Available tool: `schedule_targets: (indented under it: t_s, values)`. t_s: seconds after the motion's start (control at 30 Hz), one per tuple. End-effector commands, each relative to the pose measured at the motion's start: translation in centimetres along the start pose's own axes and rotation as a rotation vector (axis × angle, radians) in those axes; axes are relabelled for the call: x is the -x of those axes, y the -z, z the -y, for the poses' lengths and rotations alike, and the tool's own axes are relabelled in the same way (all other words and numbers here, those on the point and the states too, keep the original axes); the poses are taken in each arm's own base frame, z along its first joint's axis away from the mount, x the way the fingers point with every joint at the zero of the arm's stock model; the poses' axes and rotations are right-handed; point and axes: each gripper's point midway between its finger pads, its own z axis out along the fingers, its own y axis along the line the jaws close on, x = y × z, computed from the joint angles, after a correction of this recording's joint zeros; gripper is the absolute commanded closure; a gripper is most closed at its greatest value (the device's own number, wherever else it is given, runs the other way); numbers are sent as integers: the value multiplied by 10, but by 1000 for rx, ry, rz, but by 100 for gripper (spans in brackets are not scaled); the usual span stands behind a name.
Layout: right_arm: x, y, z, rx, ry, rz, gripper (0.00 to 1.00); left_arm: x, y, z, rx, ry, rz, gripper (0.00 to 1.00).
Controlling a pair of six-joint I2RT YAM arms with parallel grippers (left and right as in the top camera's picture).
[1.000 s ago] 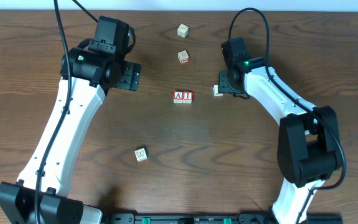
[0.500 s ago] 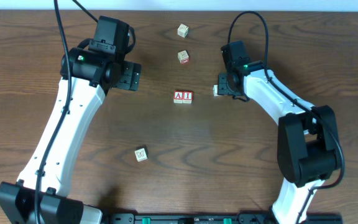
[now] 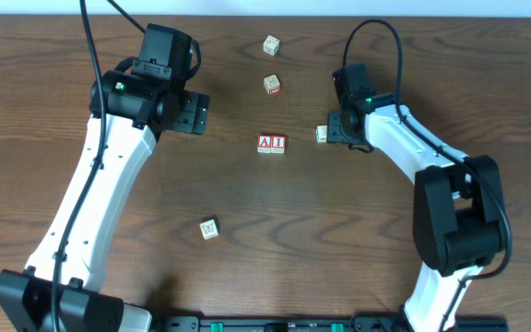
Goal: Spell out Ai2
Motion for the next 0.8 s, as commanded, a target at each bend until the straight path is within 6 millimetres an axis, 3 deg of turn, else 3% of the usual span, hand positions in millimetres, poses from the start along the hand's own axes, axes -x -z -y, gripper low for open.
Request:
schedule_targets:
  t_s: [0.0,0.17,0.37,0.57,0.77]
  values:
    - [-4,-9,6,-20,7,-15,44,-1,-2,-2,17,-11,-7,5]
    - [-3,-7,7,-19,3,-11,45,-1,-2,-2,17,-11,-7,5]
    - [7,9,7,-9,-4,31,44,-1,-2,-2,17,-11,-7,5]
    - [2,11,-6,3,21,27,44,-1,-2,-2,17,-11,-7,5]
    - [7,16,0,3,-2,39,44,-1,-2,-2,17,-11,-7,5]
